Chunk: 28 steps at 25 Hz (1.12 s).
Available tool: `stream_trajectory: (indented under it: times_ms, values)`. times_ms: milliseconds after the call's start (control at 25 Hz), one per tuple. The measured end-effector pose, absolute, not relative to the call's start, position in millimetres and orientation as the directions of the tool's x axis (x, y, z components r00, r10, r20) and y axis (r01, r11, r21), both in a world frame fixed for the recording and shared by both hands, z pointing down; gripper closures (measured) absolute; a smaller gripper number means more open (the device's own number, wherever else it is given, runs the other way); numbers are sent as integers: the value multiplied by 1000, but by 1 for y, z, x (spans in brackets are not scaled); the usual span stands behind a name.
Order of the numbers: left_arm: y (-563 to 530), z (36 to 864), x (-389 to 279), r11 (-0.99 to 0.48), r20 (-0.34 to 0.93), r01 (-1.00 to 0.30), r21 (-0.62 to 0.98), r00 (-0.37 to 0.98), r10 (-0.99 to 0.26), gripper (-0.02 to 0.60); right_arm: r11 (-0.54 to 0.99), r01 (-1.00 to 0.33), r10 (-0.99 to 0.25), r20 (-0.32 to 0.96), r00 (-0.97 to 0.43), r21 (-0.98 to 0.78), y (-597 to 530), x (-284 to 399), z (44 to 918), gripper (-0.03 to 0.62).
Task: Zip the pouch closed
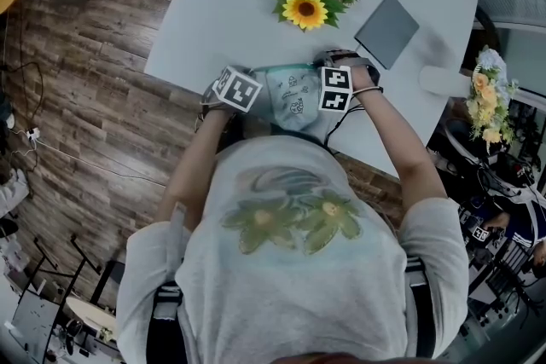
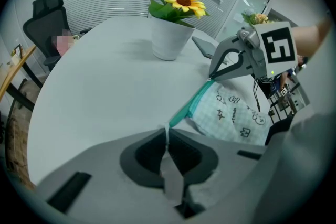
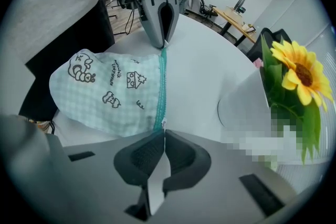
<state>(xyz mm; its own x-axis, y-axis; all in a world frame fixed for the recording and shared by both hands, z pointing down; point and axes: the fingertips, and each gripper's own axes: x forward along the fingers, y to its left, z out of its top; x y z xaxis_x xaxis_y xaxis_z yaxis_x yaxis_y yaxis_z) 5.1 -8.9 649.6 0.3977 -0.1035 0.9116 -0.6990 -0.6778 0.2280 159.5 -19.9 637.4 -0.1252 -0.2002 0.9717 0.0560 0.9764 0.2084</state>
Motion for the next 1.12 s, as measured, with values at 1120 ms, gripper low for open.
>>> stream_trajectory:
  times_ms: [1120]
  values:
    - [-28, 567, 13, -626, 723, -683, 375, 639, -264, 500, 521, -848, -578, 770, -270, 94, -7, 146, 555, 572]
